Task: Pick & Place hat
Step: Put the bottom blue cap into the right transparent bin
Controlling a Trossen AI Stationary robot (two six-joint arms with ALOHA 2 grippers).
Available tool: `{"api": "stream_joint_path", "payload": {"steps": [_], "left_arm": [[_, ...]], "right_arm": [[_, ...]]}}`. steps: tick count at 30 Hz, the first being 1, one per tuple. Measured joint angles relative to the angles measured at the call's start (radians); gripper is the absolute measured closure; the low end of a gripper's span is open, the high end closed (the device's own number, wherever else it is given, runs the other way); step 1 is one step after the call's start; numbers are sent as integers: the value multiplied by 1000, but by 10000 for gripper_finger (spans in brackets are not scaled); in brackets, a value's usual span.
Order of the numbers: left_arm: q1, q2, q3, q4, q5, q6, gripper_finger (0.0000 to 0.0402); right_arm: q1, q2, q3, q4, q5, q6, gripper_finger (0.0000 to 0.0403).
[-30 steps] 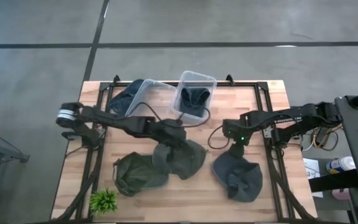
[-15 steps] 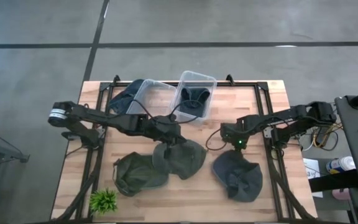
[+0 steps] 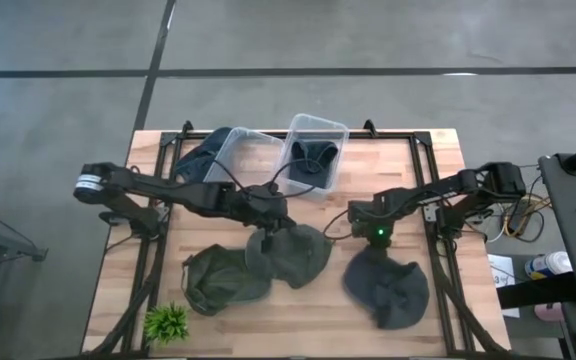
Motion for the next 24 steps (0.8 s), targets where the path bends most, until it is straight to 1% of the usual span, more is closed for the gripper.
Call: {"api": "stream_joint_path", "payload": {"steps": [3, 5, 6, 8, 12, 15, 17, 19, 22, 24], "left_arm": [[0, -28, 10, -29, -31, 10, 401], [0, -51, 19, -42, -55, 21, 401], [0, -65, 22, -42, -64, 29, 401], [0, -93, 26, -41, -86, 43, 401], [-2, -147, 30, -40, -109, 55, 401], [-7, -182, 30, -44, -109, 56, 401], [-14, -197, 30, -55, -109, 56, 401], [-23, -210, 30, -69, -110, 56, 401], [-49, -226, 30, -69, -110, 53, 401], [-68, -230, 30, -58, -134, 41, 401]], "right_arm": [[-2, -73, 23, -33, -6, 48, 390], [-11, -143, 48, -42, 2, 118, 391], [-17, -186, 61, -43, 22, 173, 391], [-24, -275, 90, -41, 99, 312, 392], [-26, -452, 143, -33, 306, 636, 392], [-26, -567, 164, -8, 470, 830, 390], [-26, -632, 169, 18, 574, 913, 390], [-25, -690, 176, 17, 702, 981, 390], [-26, -748, 182, 17, 929, 1020, 390], [-27, -757, 182, 19, 1046, 1024, 390]]}}
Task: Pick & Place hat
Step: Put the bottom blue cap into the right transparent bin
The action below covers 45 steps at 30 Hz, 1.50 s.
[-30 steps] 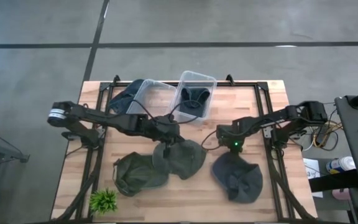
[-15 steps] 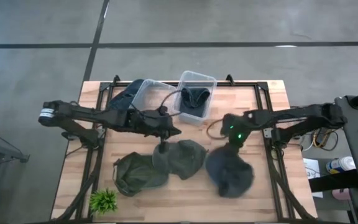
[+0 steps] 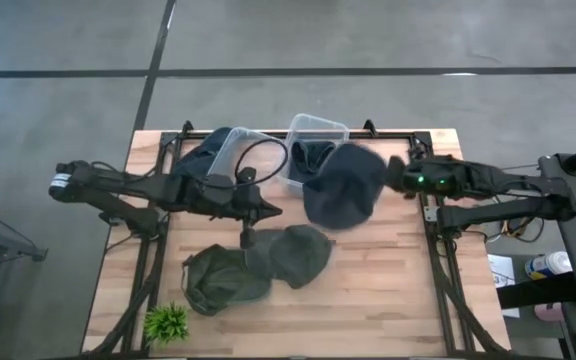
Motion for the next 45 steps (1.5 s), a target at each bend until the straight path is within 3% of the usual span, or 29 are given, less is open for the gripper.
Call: {"api": "stream_joint_path", "payload": {"steps": [4, 8, 11, 17, 22, 26, 32, 41, 45], "left_arm": [[-18, 23, 0, 36, -54, -5, 401], [-9, 74, 0, 39, -71, -23, 401], [-3, 114, 0, 43, -89, -48, 401], [2, 144, 0, 41, -316, -40, 401], [40, 145, 0, 19, -332, -4, 401], [63, 145, 0, 28, -415, 15, 401], [55, 145, 1, 165, -440, 150, 401], [50, 145, 22, 183, -418, 198, 401], [41, 144, 40, 188, -417, 232, 401]], "right_arm": [[0, 54, 0, 97, 102, -48, 390], [1, 163, 6, 317, 123, -124, 390], [1, 258, 47, 385, 123, -143, 390], [24, 403, 174, 385, 81, -182, 390], [40, 484, 283, 387, 14, -204, 390], [48, 537, 358, 383, -48, -222, 390], [54, 583, 394, 327, -72, -207, 390], [41, 580, 370, 329, 21, -237, 390], [41, 577, 374, 303, 138, -243, 390]]}}
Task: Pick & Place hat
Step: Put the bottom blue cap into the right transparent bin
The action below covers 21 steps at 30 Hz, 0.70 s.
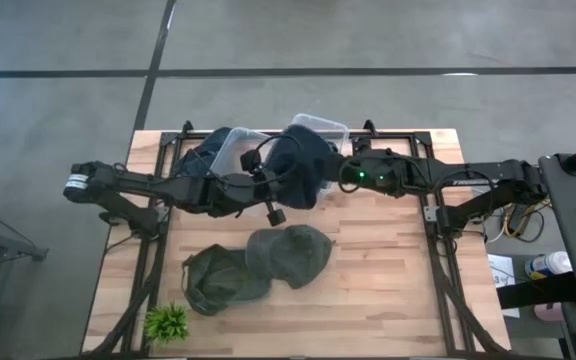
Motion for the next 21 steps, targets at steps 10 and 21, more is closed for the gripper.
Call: {"api": "stream_joint_path", "payload": {"steps": [10, 21], "left_arm": [[-5, -20, 101, 5, -4, 167, 401], [3, -169, 104, -151, -70, 164, 401]], "right_arm": [[-39, -11, -1, -13, 96, -62, 390], [-196, -94, -2, -341, -713, -216, 390]]}}
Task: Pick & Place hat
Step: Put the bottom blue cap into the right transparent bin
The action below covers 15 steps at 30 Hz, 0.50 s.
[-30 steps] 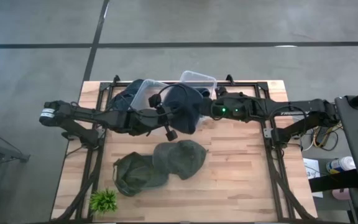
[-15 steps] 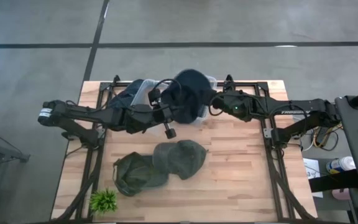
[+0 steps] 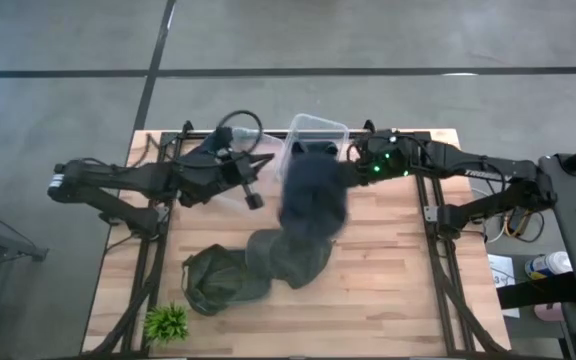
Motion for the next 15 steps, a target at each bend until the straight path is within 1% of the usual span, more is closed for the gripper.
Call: {"api": "stream_joint_path", "payload": {"steps": [1, 2, 3, 5, 7, 9, 10, 11, 12, 15], "left_arm": [[6, -17, 0, -25, 26, -31, 401], [16, -27, 0, -52, 75, -69, 401], [29, -36, 0, -72, 148, -110, 401], [66, -40, -1, -110, 367, -202, 401], [111, -21, -9, -122, 647, -299, 401], [146, 18, -22, -127, 892, -375, 401], [156, 41, -30, -125, 970, -397, 401], [162, 64, -36, -126, 1013, -419, 401], [164, 85, -42, -125, 1028, -440, 401], [170, 143, -46, -114, 1040, -511, 401]], "right_arm": [[-13, 0, -3, -33, -119, -33, 390], [-17, 5, -5, -58, -216, -59, 390], [-18, 11, -7, -82, -290, -86, 390], [-16, 32, -9, -124, -413, -160, 390], [-11, 64, -9, -138, -502, -232, 390], [1, 101, -9, -140, -565, -303, 390], [11, 122, -6, -142, -584, -336, 390], [22, 145, 0, -148, -591, -364, 390], [36, 168, 4, -152, -601, -390, 390], [82, 226, 30, -155, -615, -453, 390]]}}
